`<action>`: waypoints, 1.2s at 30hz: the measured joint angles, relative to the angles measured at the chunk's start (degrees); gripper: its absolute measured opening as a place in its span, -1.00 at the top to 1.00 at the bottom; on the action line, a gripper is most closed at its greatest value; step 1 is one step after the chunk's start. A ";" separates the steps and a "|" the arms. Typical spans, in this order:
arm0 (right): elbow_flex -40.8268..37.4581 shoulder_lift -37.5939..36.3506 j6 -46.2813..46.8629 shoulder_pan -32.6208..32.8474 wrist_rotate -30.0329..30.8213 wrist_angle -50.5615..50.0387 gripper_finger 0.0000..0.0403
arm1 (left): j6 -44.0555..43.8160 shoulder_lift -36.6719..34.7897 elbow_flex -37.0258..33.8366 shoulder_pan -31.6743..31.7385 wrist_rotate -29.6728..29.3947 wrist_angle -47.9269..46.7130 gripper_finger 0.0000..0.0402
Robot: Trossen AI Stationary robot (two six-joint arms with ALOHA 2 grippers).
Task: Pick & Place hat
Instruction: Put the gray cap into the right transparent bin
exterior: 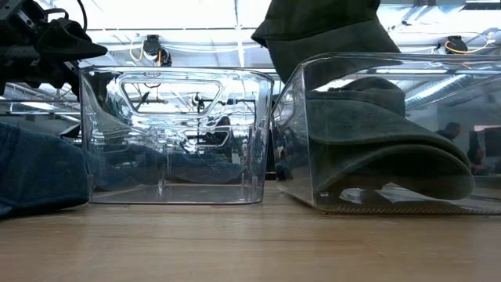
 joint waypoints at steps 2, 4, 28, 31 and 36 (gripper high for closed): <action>0.00 1.32 -3.44 1.25 1.42 3.73 1.00 | 0.01 0.02 -0.01 -0.01 0.00 0.00 -0.13; 0.00 1.67 -7.18 2.67 1.86 8.11 1.00 | 0.01 0.00 -0.01 0.01 0.00 0.00 -0.13; 0.02 -22.07 -3.30 -5.25 -3.86 -25.05 1.00 | 0.01 0.00 -0.01 0.01 0.00 0.00 -0.13; 0.02 -26.50 2.30 -9.12 -12.78 -31.80 1.00 | 0.01 0.01 -0.01 0.00 0.00 0.00 -0.13; 1.19 -32.90 8.26 -13.82 -39.35 -36.97 1.00 | 0.01 0.00 -0.01 -0.01 0.00 0.00 -0.13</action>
